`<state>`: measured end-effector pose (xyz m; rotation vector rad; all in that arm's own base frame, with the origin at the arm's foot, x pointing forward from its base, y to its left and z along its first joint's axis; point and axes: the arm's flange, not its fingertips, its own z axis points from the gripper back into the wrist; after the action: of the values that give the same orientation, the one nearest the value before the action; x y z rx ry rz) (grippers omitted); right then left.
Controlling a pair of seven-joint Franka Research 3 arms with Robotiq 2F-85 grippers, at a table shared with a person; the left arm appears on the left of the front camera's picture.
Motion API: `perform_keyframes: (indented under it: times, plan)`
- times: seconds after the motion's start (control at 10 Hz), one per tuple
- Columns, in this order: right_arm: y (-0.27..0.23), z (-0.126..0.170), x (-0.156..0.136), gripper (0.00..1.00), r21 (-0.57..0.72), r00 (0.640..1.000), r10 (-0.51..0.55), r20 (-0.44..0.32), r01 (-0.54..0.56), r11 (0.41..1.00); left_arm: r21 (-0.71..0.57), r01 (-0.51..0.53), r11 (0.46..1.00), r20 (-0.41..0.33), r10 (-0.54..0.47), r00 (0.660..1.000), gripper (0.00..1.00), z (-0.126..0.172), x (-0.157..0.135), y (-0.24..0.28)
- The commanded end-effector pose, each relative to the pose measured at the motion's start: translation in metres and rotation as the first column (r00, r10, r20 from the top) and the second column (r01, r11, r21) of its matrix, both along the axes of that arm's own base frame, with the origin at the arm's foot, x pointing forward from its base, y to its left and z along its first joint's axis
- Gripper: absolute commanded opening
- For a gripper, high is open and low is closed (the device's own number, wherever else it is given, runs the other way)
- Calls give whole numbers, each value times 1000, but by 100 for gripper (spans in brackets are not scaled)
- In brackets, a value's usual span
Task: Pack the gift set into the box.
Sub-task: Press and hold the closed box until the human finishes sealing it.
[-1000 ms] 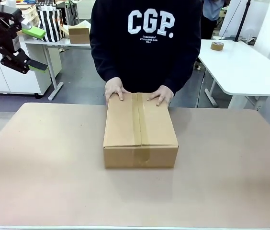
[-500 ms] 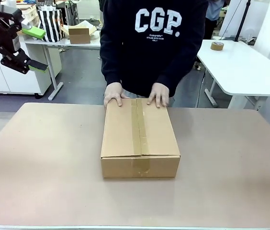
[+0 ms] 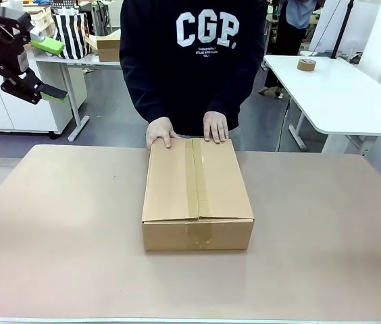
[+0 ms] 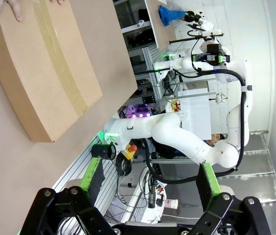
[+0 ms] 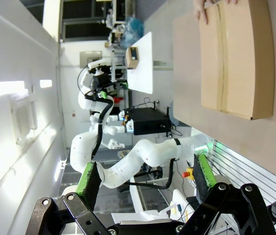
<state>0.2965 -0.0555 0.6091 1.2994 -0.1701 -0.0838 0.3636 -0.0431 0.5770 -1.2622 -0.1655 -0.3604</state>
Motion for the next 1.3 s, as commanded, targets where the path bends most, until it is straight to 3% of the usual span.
perform_keyframes:
  times: [0.0,0.8,0.9,1.0,1.1,1.2]
  plan:
    - [0,2,2,100,18,1000,8,27,-9,1000,-15,-6,1000,-9,6,1000,100,5,1,1]
    - [0,2,2,100,18,1000,8,27,-9,1000,-15,-6,1000,-9,6,1000,100,5,1,1]
    - [0,0,0,100,0,1000,0,0,0,1000,0,0,1000,0,0,1000,100,0,0,0]
    - [14,-3,14,100,-66,978,37,206,-24,998,114,-37,993,74,29,997,100,-8,4,-9]
    - [30,-9,28,100,-91,933,145,329,-122,988,234,-45,971,197,-2,980,100,-18,8,-22]
    - [49,-16,43,100,-75,857,259,446,-253,965,356,-16,934,339,-113,934,100,-30,10,-41]
